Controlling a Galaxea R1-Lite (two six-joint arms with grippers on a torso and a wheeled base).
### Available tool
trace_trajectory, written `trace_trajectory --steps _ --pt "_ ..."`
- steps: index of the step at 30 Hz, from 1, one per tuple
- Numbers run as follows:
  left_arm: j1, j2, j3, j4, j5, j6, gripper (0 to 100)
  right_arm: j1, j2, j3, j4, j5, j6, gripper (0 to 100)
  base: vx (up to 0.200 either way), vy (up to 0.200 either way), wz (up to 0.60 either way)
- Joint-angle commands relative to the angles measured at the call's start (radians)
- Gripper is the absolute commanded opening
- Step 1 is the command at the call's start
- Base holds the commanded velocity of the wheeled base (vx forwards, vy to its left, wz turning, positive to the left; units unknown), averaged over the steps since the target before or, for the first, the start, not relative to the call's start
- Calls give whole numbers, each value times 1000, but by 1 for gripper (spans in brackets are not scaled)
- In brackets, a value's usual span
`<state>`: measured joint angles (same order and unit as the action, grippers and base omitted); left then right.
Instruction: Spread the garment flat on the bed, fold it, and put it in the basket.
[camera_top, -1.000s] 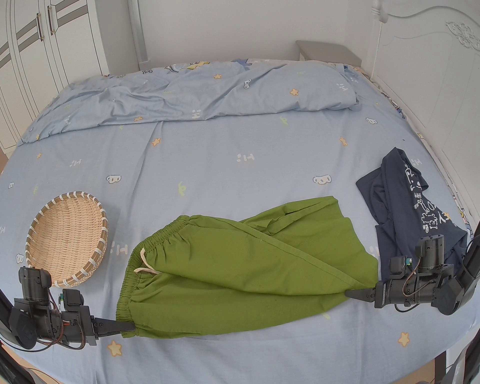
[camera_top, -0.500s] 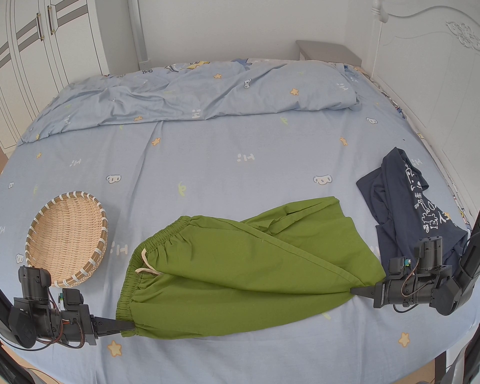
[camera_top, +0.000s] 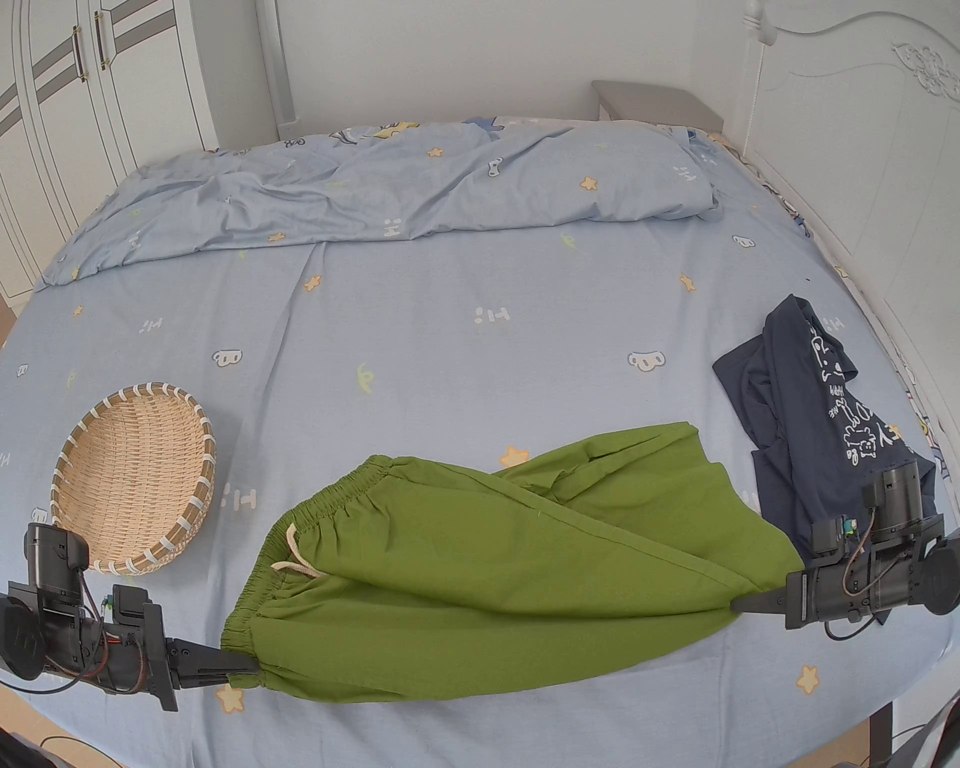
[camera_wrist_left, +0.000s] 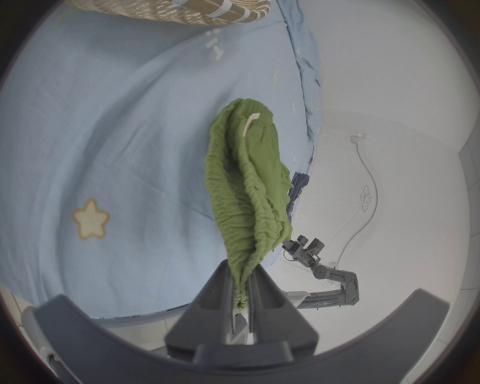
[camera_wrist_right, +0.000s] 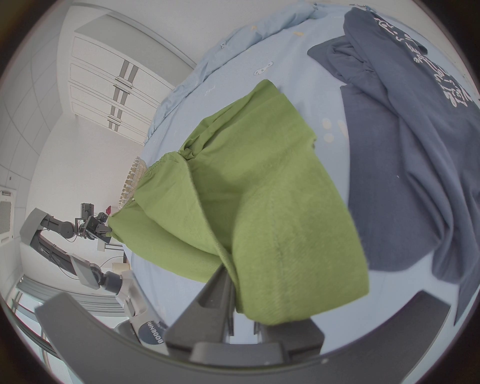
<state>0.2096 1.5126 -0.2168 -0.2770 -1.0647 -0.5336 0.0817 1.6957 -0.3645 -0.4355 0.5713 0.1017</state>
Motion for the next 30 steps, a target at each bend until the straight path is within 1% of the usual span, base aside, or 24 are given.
trace_trajectory --steps 1,2,3,5,6,7,8,10,12,13,19,20,21,25,30 --pt "25 -140 -52 164 9 80 0 0 -208 -14 193 1 -20 0 0 0 0" --pt "33 -140 -47 191 11 109 0 0 -217 7 213 1 -30 0 0 0 0" --pt "33 -140 -47 197 11 115 0 0 -219 12 216 1 -31 0 0 0 0" --pt "34 -143 -44 269 17 172 0 1 -225 58 222 1 -34 0 0 0 0" --pt "33 -143 -41 300 34 205 0 4 -223 79 219 1 -36 0 0 0 0" --pt "33 -143 -41 300 34 205 0 4 -223 79 219 1 -36 0 0 0 0" --pt "31 -141 -32 348 91 285 0 10 -219 114 215 2 -37 0 0 0 0" --pt "30 -138 -1 375 164 376 0 16 -212 144 213 6 -40 0 0 0 0" --pt "30 -138 4 377 173 388 0 16 -211 147 213 6 -40 0 0 0 0" --pt "31 -120 28 381 209 466 0 20 -182 165 196 10 -42 0 0 0 0" --pt "31 -86 30 378 209 489 0 46 -139 197 127 10 -43 0 0 0 0" --pt "31 -77 28 377 209 489 100 49 -125 203 118 10 -43 0 0 0 0" --pt "31 -69 28 375 209 489 100 50 -114 205 115 10 -43 100 0 0 0" --pt "33 -60 14 378 207 486 100 67 -102 213 109 12 -43 100 0 0 0" --pt "40 -74 -7 384 206 474 100 62 -113 211 109 10 -45 100 0 0 0"
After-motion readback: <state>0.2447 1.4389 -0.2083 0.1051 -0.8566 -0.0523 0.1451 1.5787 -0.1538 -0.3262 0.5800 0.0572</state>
